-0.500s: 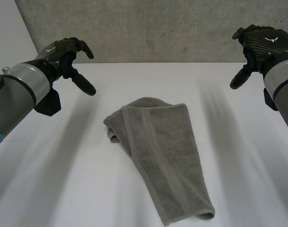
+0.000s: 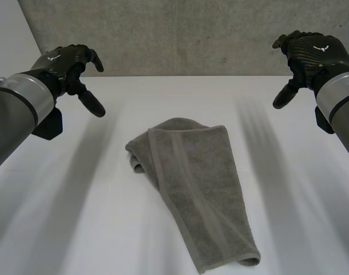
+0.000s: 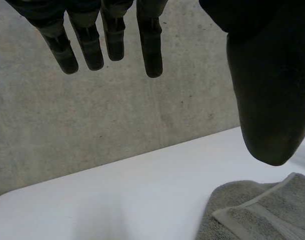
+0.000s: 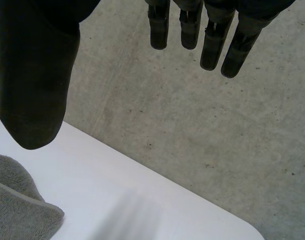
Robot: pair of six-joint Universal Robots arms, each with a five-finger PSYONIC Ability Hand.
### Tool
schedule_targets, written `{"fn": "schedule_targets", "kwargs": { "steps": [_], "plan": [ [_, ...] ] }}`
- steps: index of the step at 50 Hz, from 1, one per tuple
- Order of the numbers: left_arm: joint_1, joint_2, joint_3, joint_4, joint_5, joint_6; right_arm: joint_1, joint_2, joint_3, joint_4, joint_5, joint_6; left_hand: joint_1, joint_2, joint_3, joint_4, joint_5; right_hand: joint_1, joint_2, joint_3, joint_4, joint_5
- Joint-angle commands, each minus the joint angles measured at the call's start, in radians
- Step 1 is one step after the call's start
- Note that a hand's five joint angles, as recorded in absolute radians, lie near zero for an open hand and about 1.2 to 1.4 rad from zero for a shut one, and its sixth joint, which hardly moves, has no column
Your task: Fold the towel.
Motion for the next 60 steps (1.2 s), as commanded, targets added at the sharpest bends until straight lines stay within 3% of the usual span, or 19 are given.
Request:
{"fn": "schedule_targets", "kwargs": {
  "steps": [1, 15, 18, 20, 23, 25, 31, 41, 45, 47, 48, 50, 55, 58, 60],
  "plan": [
    [0.000, 0.000, 0.000, 0.001, -0.001, -0.003, -0.001, 0.000, 0.001, -0.001, 0.002, 0.000, -0.083, -0.070, -0.076, -0.073, -0.049, -0.050, -0.073, -0.070, -0.086, -0.062],
    [-0.002, -0.004, -0.011, 0.004, 0.007, -0.005, 0.009, 0.000, 0.002, 0.005, -0.013, -0.011, -0.083, -0.070, -0.076, -0.073, -0.049, -0.050, -0.073, -0.070, -0.086, -0.062],
    [-0.003, -0.017, -0.012, 0.010, 0.015, -0.002, 0.017, 0.001, 0.007, 0.021, -0.059, -0.038, -0.083, -0.070, -0.076, -0.073, -0.049, -0.050, -0.073, -0.070, -0.086, -0.062],
    [-0.008, -0.036, -0.014, 0.028, 0.024, 0.003, 0.037, 0.023, 0.023, 0.075, -0.164, -0.116, -0.083, -0.070, -0.076, -0.073, -0.049, -0.050, -0.073, -0.070, -0.086, -0.062],
    [-0.009, -0.064, -0.014, 0.045, 0.030, 0.014, 0.065, 0.046, 0.036, 0.114, -0.226, -0.175, -0.083, -0.070, -0.076, -0.073, -0.049, -0.050, -0.073, -0.070, -0.086, -0.062],
    [-0.011, -0.119, -0.017, 0.079, 0.048, 0.049, 0.143, 0.101, 0.066, 0.165, -0.303, -0.308, -0.083, -0.070, -0.076, -0.073, -0.049, -0.050, -0.073, -0.070, -0.086, -0.062],
    [-0.016, -0.214, -0.020, 0.107, 0.074, 0.136, 0.293, 0.184, 0.134, 0.140, -0.318, -0.481, -0.083, -0.070, -0.076, -0.073, -0.049, -0.050, -0.073, -0.070, -0.086, -0.062],
    [-0.048, -0.412, -0.002, 0.157, 0.084, 0.184, 0.381, 0.294, 0.221, -0.030, -0.312, -0.550, -0.080, -0.067, -0.073, -0.070, -0.046, -0.050, -0.073, -0.070, -0.086, -0.062],
    [-0.060, -0.443, -0.005, 0.185, 0.082, 0.184, 0.382, 0.317, 0.221, -0.038, -0.300, -0.598, -0.077, -0.064, -0.070, -0.067, -0.043, 0.175, 0.151, 0.154, 0.139, 0.163],
    [-0.075, -0.469, -0.006, 0.206, 0.082, 0.184, 0.370, 0.319, 0.212, -0.038, -0.280, -0.627, -0.077, -0.064, -0.070, -0.067, -0.043, 0.604, 0.581, 0.584, 0.568, 0.592],
    [-0.075, -0.469, -0.006, 0.206, 0.082, 0.184, 0.370, 0.319, 0.212, -0.038, -0.280, -0.627, -0.077, -0.064, -0.070, -0.067, -0.043, 0.606, 0.583, 0.586, 0.571, 0.595],
    [-0.089, -0.486, -0.005, 0.225, 0.081, 0.184, 0.350, 0.304, 0.197, -0.039, -0.257, -0.624, -0.077, -0.064, -0.070, -0.067, -0.043, 1.169, 1.146, 1.149, 1.133, 1.157],
    [-0.101, -0.489, -0.011, 0.242, 0.079, 0.184, 0.289, 0.232, 0.162, -0.062, -0.203, -0.566, -0.077, -0.064, -0.070, -0.067, -0.043, 1.172, 1.149, 1.152, 1.136, 1.160],
    [-0.103, -0.486, -0.012, 0.243, 0.076, 0.182, 0.214, 0.204, 0.140, -0.117, -0.159, -0.434, -0.080, -0.067, -0.073, -0.070, -0.046, 1.172, 1.149, 1.152, 1.136, 1.160],
    [-0.103, -0.483, -0.014, 0.245, 0.074, 0.176, 0.143, 0.212, 0.117, -0.175, -0.078, -0.281, -0.080, -0.067, -0.073, -0.070, -0.046, 1.172, 1.149, 1.152, 1.136, 1.160]
  ]
}}
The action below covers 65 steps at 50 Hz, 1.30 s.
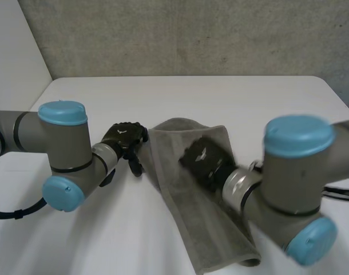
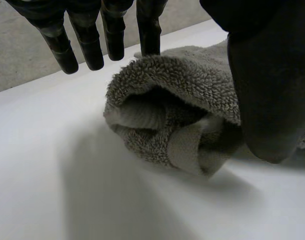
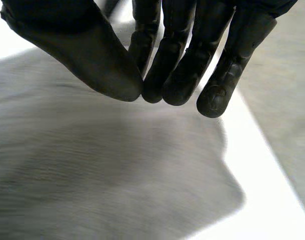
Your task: Fold the towel.
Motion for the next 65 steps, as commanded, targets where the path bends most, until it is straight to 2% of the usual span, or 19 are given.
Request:
{"fn": "schedule_targets", "kwargs": {
  "steps": [1, 6, 10, 12, 16, 17, 18, 21, 23, 25, 34, 45, 50, 51, 56, 58, 59, 61, 65],
  "plan": [
    [-0.003, 0.007, -0.004, 0.005, -0.004, -0.007, -0.144, -0.035, -0.048, -0.104, 0.128, 0.272, -0.080, -0.066, -0.073, -0.070, -0.046, 0.064, 0.060, 0.062, 0.058, 0.049],
    [-0.004, 0.012, -0.009, 0.004, -0.008, -0.007, -0.250, 0.023, -0.090, -0.126, 0.267, 0.339, -0.080, -0.066, -0.073, -0.070, -0.046, 0.064, 0.060, 0.062, 0.058, 0.049],
    [-0.006, 0.012, -0.012, 0.004, -0.010, -0.007, -0.273, 0.034, -0.094, -0.118, 0.277, 0.316, -0.080, -0.066, -0.073, -0.070, -0.046, 0.033, 0.029, 0.031, 0.027, 0.018],
    [-0.006, 0.013, -0.020, 0.005, -0.008, -0.007, -0.261, 0.032, -0.082, -0.092, 0.227, 0.283, -0.080, -0.066, -0.073, -0.070, -0.046, -0.906, -0.910, -0.908, -0.912, -0.920],
    [-0.006, 0.020, -0.026, 0.005, -0.007, -0.007, -0.239, 0.014, -0.065, -0.064, 0.093, 0.249, -0.071, -0.057, -0.064, -0.061, -0.037, -0.968, -0.972, -0.970, -0.974, -0.983],
    [-0.006, 0.021, -0.026, 0.005, -0.007, -0.007, -0.222, -0.004, -0.045, -0.048, -0.006, 0.229, -0.068, -0.054, -0.061, -0.058, -0.034, -0.968, -0.972, -0.970, -0.974, -0.983],
    [-0.006, 0.021, -0.026, 0.005, -0.007, -0.007, -0.196, -0.030, -0.018, -0.037, -0.107, 0.203, -0.068, -0.054, -0.061, -0.058, -0.034, -0.965, -0.969, -0.967, -0.972, -0.980],
    [-0.006, 0.021, -0.027, 0.005, -0.007, -0.007, -0.169, -0.048, 0.007, -0.035, -0.188, 0.177, -0.068, -0.054, -0.061, -0.058, -0.034, -0.962, -0.966, -0.964, -0.969, -0.977],
    [-0.006, 0.021, -0.027, 0.005, -0.007, -0.007, -0.136, -0.057, 0.048, -0.026, -0.307, 0.114, -0.068, -0.054, -0.061, -0.058, -0.034, -0.954, -0.957, -0.955, -0.960, -0.968],
    [-0.006, 0.021, -0.027, 0.005, -0.007, -0.007, -0.133, -0.055, 0.067, -0.015, -0.327, 0.070, -0.068, -0.054, -0.061, -0.058, -0.034, -0.951, -0.954, -0.952, -0.957, -0.965],
    [-0.006, 0.021, -0.027, 0.005, -0.007, -0.007, -0.112, 0.020, 0.108, 0.026, -0.320, -0.167, -0.068, -0.054, -0.061, -0.058, -0.034, -0.930, -0.934, -0.932, -0.936, -0.945],
    [-0.006, 0.021, -0.029, 0.007, -0.007, -0.007, -0.103, 0.075, 0.093, 0.041, -0.295, -0.184, -0.068, -0.054, -0.061, -0.058, -0.034, -0.766, -0.769, -0.767, -0.772, -0.780],
    [-0.006, 0.021, -0.029, 0.005, -0.007, -0.007, -0.112, 0.069, 0.064, 0.043, -0.295, -0.152, -0.068, -0.054, -0.061, -0.058, -0.034, 0.062, 0.059, 0.061, 0.056, 0.048],
    [-0.006, 0.021, -0.029, 0.005, -0.007, -0.007, -0.112, 0.069, 0.064, 0.043, -0.295, -0.152, -0.068, -0.054, -0.061, -0.058, -0.034, 0.064, 0.060, 0.062, 0.058, 0.049],
    [-0.006, 0.021, -0.030, 0.005, -0.007, -0.007, -0.118, 0.057, -0.014, 0.017, -0.232, 0.059, -0.065, -0.051, -0.058, -0.055, -0.031, 0.064, 0.060, 0.062, 0.058, 0.049],
    [-0.006, 0.021, -0.030, 0.005, -0.008, -0.007, -0.147, 0.052, -0.059, -0.053, -0.083, 0.257, -0.062, -0.048, -0.055, -0.052, -0.028, 0.064, 0.060, 0.062, 0.058, 0.049],
    [-0.006, 0.021, -0.030, 0.005, -0.008, -0.007, -0.147, 0.052, -0.059, -0.054, -0.082, 0.258, -0.062, -0.048, -0.055, -0.052, -0.028, 0.064, 0.060, 0.062, 0.058, 0.049],
    [-0.006, 0.021, -0.030, 0.005, -0.008, -0.007, -0.193, 0.042, -0.077, -0.133, 0.095, 0.403, -0.062, -0.048, -0.055, -0.052, -0.028, 0.064, 0.060, 0.062, 0.058, 0.049],
    [-0.006, 0.021, -0.030, 0.005, -0.008, -0.006, -0.239, 0.040, -0.082, -0.164, 0.241, 0.430, -0.062, -0.048, -0.055, -0.052, -0.028, 0.064, 0.060, 0.062, 0.058, 0.049]
  ]
}}
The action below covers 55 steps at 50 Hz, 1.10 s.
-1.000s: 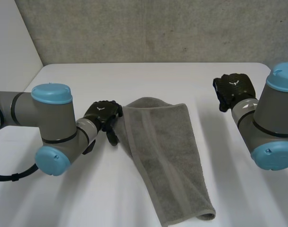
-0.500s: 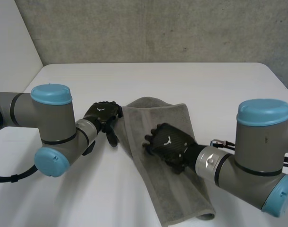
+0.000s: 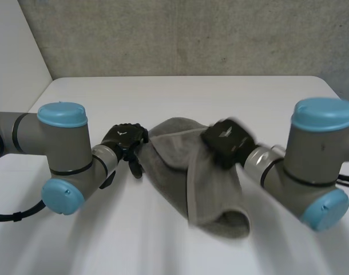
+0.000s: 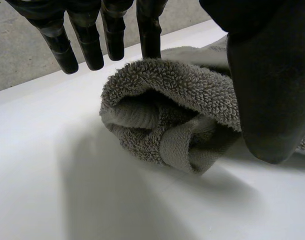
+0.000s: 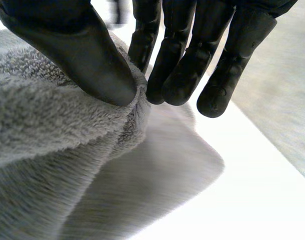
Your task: Fold the towel.
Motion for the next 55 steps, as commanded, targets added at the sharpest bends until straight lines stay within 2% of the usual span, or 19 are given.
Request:
{"fn": "schedule_targets", "kwargs": {
  "steps": [1, 4, 8, 9, 10, 12, 13, 14, 15, 16, 26, 28, 29, 31, 36, 42, 44, 50, 55],
  "plan": [
    [0.000, 0.000, 0.000, 0.000, -0.001, 0.001, -0.107, -0.007, -0.035, -0.106, 0.366, 0.180, -0.065, -0.051, -0.058, -0.055, -0.031, 0.087, 0.077, 0.060, 0.057, 0.076],
    [0.000, 0.000, -0.002, 0.000, -0.001, 0.001, -0.149, 0.004, -0.045, -0.108, 0.437, 0.170, -0.065, -0.051, -0.058, -0.055, -0.031, 0.087, 0.077, 0.060, 0.057, 0.076],
    [0.000, 0.000, -0.005, 0.002, 0.001, 0.000, -0.172, 0.037, -0.061, -0.111, 0.462, 0.168, -0.065, -0.051, -0.058, -0.055, -0.031, 0.087, 0.077, 0.060, 0.057, 0.076],
    [0.000, 0.002, -0.006, 0.000, 0.001, 0.000, -0.178, 0.062, -0.077, -0.110, 0.470, 0.166, -0.065, -0.051, -0.058, -0.055, -0.031, -0.119, -0.128, -0.145, -0.148, -0.129],
    [0.000, 0.002, -0.006, 0.000, 0.001, 0.000, -0.178, 0.062, -0.077, -0.110, 0.470, 0.166, -0.065, -0.051, -0.058, -0.055, -0.031, -0.121, -0.130, -0.147, -0.150, -0.131],
    [0.000, 0.002, -0.006, 0.000, 0.001, 0.000, -0.178, 0.097, -0.101, -0.097, 0.487, 0.162, -0.065, -0.051, -0.058, -0.055, -0.031, -0.728, -0.738, -0.754, -0.757, -0.738],
    [0.000, 0.002, -0.006, 0.000, 0.001, 0.001, -0.178, 0.097, -0.101, -0.097, 0.487, 0.162, -0.065, -0.051, -0.058, -0.055, -0.031, -0.731, -0.741, -0.758, -0.761, -0.742],
    [-0.002, 0.002, -0.008, 0.000, 0.001, 0.000, -0.178, 0.103, -0.104, -0.093, 0.494, 0.151, -0.065, -0.051, -0.058, -0.055, -0.031, -0.987, -0.997, -1.013, -1.016, -0.998],
    [-0.002, 0.002, -0.008, 0.000, 0.001, 0.000, -0.178, 0.103, -0.104, -0.093, 0.494, 0.151, -0.065, -0.051, -0.058, -0.055, -0.031, -0.990, -0.999, -1.016, -1.019, -1.000],
    [-0.002, 0.002, -0.008, 0.000, 0.001, 0.000, -0.180, 0.103, -0.106, -0.088, 0.497, 0.139, -0.065, -0.051, -0.058, -0.055, -0.031, -1.129, -1.139, -1.156, -1.158, -1.140],
    [-0.002, 0.055, -0.023, 0.000, 0.004, 0.007, -0.166, -0.012, -0.078, -0.070, 0.436, 0.122, -0.036, -0.022, -0.029, -0.026, -0.002, -1.135, -1.145, -1.161, -1.164, -1.145],
    [-0.002, 0.093, -0.043, 0.002, 0.009, 0.009, -0.164, -0.053, -0.062, -0.050, 0.343, 0.095, -0.010, 0.005, -0.003, 0.000, 0.025, -1.135, -1.145, -1.161, -1.164, -1.145],
    [-0.002, 0.094, -0.043, 0.002, 0.009, 0.009, -0.164, -0.053, -0.061, -0.050, 0.342, 0.094, -0.010, 0.005, -0.003, 0.000, 0.025, -1.135, -1.145, -1.161, -1.164, -1.145],
    [-0.002, 0.110, -0.054, 0.005, 0.009, 0.009, -0.164, -0.085, -0.042, -0.018, 0.234, 0.018, -0.001, 0.014, 0.006, 0.009, 0.034, -1.125, -1.135, -1.151, -1.154, -1.136],
    [-0.005, 0.166, -0.107, 0.009, 0.007, 0.012, -0.164, -0.120, 0.021, 0.073, 0.119, -0.129, 0.149, 0.163, 0.156, 0.159, 0.183, -1.051, -1.061, -1.078, -1.081, -1.062],
    [-0.011, 0.229, -0.183, 0.005, 0.009, 0.014, -0.169, -0.142, 0.129, 0.108, 0.048, -0.214, 0.278, 0.292, 0.285, 0.288, 0.312, -0.919, -0.929, -0.946, -0.949, -0.930],
    [-0.020, 0.268, -0.250, 0.005, 0.010, 0.021, -0.180, -0.174, 0.204, 0.102, 0.002, -0.241, 0.415, 0.430, 0.423, 0.425, 0.450, -0.896, -0.906, -0.922, -0.925, -0.906],
    [-0.046, 0.282, -0.322, 0.006, 0.009, 0.086, -0.181, -0.225, 0.314, 0.099, -0.095, -0.266, 0.431, 0.445, 0.438, 0.441, 0.465, -0.857, -0.867, -0.884, -0.887, -0.868],
    [-0.057, 0.207, -0.310, 0.024, 0.002, 0.173, -0.198, -0.236, 0.394, 0.090, -0.184, -0.281, 0.352, 0.366, 0.359, 0.362, 0.386, -0.855, -0.864, -0.881, -0.884, -0.865]
  ]
}}
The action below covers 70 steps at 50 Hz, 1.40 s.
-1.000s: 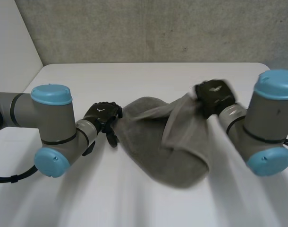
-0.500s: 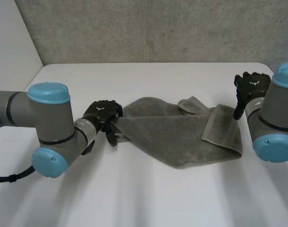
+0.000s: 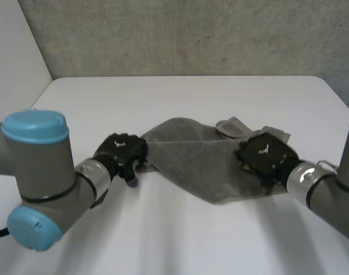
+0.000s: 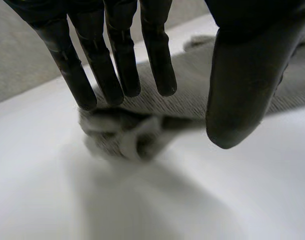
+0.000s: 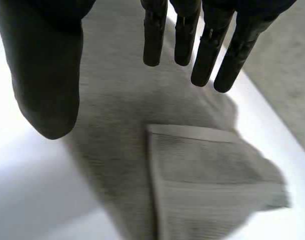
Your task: Fold the towel.
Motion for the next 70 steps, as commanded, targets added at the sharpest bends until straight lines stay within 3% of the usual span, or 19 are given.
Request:
{"fn": "schedule_targets", "kwargs": {
  "steps": [1, 5, 25, 34, 39, 59, 65, 70],
  "plan": [
    [-0.015, -0.070, 0.001, 0.018, -0.006, 0.091, -0.016, -0.019, 0.090, -0.014, -0.094, -0.012, -0.056, -0.063, -0.064, -0.063, -0.058, 0.031, 0.033, 0.025, 0.023, 0.010],
    [-0.016, -0.142, 0.085, 0.036, -0.013, 0.088, -0.030, -0.005, 0.104, -0.060, -0.101, -0.013, -0.235, -0.242, -0.243, -0.241, -0.237, 0.031, 0.033, 0.025, 0.023, 0.010],
    [-0.020, -0.364, 0.372, 0.034, -0.029, 0.089, -0.036, 0.108, 0.092, -0.187, -0.080, -0.016, -0.247, -0.254, -0.255, -0.253, -0.249, 0.084, 0.086, 0.078, 0.076, 0.063],
    [-0.020, -0.429, 0.491, 0.036, -0.073, 0.099, -0.033, 0.133, 0.086, -0.270, 0.023, -0.010, -0.247, -0.254, -0.255, -0.253, -0.249, 0.072, 0.075, 0.066, 0.064, 0.051],
    [-0.016, -0.452, 0.545, 0.036, -0.075, 0.100, -0.039, 0.133, 0.078, -0.304, 0.064, -0.007, -0.241, -0.248, -0.249, -0.248, -0.243, 0.066, 0.069, 0.061, 0.058, 0.045],
    [-0.013, -0.529, 0.683, 0.033, -0.075, 0.102, -0.042, 0.145, 0.076, -0.307, 0.067, -0.007, -0.218, -0.224, -0.226, -0.224, -0.220, 0.063, 0.066, 0.058, 0.056, 0.042],
    [-0.010, -0.562, 0.726, 0.033, -0.073, 0.103, -0.042, 0.147, 0.075, -0.313, 0.072, -0.007, -0.007, -0.014, -0.015, -0.013, -0.009, 0.066, 0.069, 0.061, 0.058, 0.045],
    [-0.007, -0.584, 0.751, 0.025, -0.062, 0.103, -0.042, 0.147, 0.076, -0.313, 0.075, -0.007, 0.002, -0.004, -0.006, -0.004, 0.000, 0.066, 0.069, 0.061, 0.058, 0.045]
  ]
}}
